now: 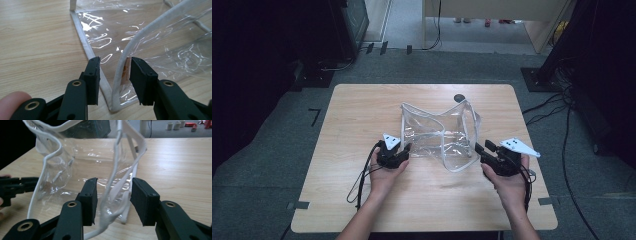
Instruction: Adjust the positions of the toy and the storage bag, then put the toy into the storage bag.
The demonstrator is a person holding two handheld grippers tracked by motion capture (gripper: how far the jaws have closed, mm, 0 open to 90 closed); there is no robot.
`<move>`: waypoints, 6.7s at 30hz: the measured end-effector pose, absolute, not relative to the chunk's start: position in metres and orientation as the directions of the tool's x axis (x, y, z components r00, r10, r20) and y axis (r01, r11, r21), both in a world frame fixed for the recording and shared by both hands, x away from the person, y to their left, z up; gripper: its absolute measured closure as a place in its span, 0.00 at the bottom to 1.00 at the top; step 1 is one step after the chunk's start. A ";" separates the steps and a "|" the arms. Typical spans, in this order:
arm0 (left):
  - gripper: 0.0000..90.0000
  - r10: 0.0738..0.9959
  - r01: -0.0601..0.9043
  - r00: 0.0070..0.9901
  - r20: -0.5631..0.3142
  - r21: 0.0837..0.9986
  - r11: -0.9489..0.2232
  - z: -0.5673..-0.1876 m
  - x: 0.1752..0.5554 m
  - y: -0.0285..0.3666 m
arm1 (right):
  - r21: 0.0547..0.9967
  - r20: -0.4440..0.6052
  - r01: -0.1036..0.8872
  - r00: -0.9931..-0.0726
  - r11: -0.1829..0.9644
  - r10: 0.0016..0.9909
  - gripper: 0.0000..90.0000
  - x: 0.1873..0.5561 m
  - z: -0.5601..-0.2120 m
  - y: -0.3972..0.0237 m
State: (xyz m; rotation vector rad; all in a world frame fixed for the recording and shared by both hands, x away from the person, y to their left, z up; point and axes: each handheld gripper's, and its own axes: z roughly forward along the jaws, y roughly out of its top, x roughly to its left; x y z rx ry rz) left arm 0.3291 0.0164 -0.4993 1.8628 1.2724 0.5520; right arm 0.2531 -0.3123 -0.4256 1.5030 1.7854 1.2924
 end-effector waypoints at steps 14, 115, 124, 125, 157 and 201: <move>0.94 0.886 0.599 0.450 -0.112 0.774 -0.207 -0.505 0.341 0.009 | 0.843 0.195 0.536 -0.243 -0.036 0.950 0.89 0.258 -0.443 -0.302; 0.23 0.935 0.648 0.353 -0.014 0.725 -0.234 -0.516 0.235 0.157 | 0.797 0.250 0.583 -0.083 -0.156 0.965 0.81 0.242 -0.491 -0.473; 0.23 0.936 0.644 0.352 0.000 0.725 -0.243 -0.517 0.234 0.156 | 0.717 0.430 0.608 0.000 -0.342 0.903 0.83 0.244 -0.503 -0.489; 0.23 0.936 0.644 0.353 0.000 0.725 -0.242 -0.517 0.234 0.156 | 0.705 0.454 0.611 0.002 -0.361 0.891 0.83 0.244 -0.505 -0.490; 0.23 0.935 0.642 0.354 0.000 0.727 -0.244 -0.517 0.235 0.155 | 0.582 0.638 0.675 -0.034 -0.453 0.769 0.92 0.247 -0.519 -0.488; 0.23 0.935 0.642 0.356 0.000 0.727 -0.244 -0.517 0.235 0.155 | 0.799 0.519 0.504 -0.300 -0.328 0.800 1.00 0.219 -0.451 -0.443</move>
